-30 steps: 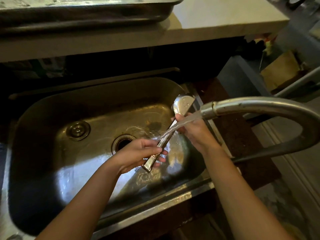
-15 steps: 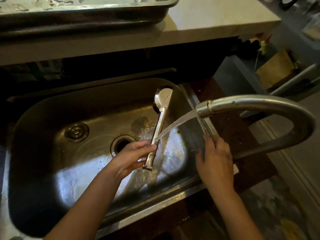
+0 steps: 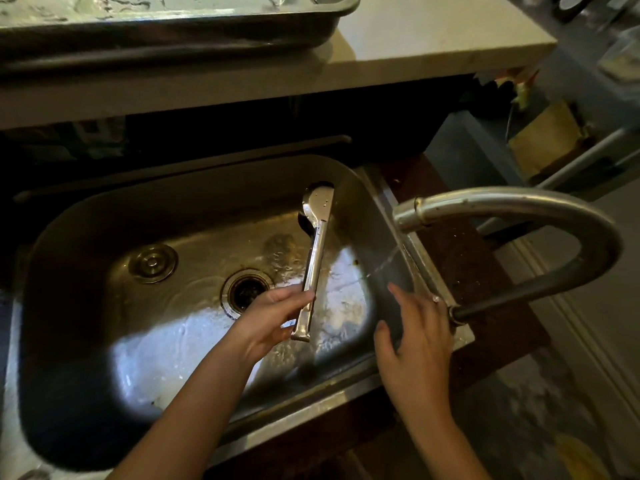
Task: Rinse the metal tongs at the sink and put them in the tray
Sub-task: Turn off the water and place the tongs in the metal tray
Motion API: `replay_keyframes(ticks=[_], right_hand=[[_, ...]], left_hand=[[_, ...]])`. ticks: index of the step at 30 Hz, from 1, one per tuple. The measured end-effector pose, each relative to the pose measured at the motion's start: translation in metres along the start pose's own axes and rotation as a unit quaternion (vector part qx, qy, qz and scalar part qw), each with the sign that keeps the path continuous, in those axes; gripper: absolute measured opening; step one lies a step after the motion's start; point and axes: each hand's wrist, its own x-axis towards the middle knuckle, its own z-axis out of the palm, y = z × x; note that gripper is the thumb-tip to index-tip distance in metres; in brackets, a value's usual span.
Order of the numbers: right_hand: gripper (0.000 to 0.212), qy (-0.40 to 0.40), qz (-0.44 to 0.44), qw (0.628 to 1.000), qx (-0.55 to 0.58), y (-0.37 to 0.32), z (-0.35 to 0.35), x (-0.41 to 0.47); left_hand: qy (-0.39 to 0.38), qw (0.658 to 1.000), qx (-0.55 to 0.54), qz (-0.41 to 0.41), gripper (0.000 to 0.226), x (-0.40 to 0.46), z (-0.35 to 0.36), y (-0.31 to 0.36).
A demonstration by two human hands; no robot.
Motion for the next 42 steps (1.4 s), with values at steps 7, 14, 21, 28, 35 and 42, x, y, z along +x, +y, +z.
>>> replay_keyframes(ticks=[7, 14, 21, 28, 35, 42], right_hand=[[0.048, 0.068, -0.056, 0.991, -0.101, -0.014, -0.004, -0.007], [0.042, -0.199, 0.075, 0.956, 0.202, -0.076, 0.011, 0.033], [0.029, -0.234, 0.016, 0.954, 0.185, -0.121, 0.015, 0.039], [0.009, -0.406, -0.012, 0.863, 0.301, -0.144, 0.012, 0.046], [0.014, -0.521, 0.238, 0.736, 0.36, -0.134, 0.06, 0.034], [0.008, -0.516, 0.363, 0.668, 0.394, -0.121, 0.094, 0.017]], left_hand=[[0.025, 1.0, -0.01, 0.015, 0.008, -0.02, 0.005, 0.0], [0.13, 0.984, 0.027, 0.122, 0.025, -0.065, 0.008, 0.01], [0.231, 0.926, 0.182, 0.236, 0.028, -0.11, -0.001, 0.024], [0.152, 0.973, 0.078, 0.154, 0.029, -0.133, -0.042, 0.064], [0.164, 0.985, -0.06, -0.005, 0.018, -0.127, -0.07, 0.043], [0.199, 0.968, -0.131, -0.079, 0.015, -0.117, -0.083, 0.013]])
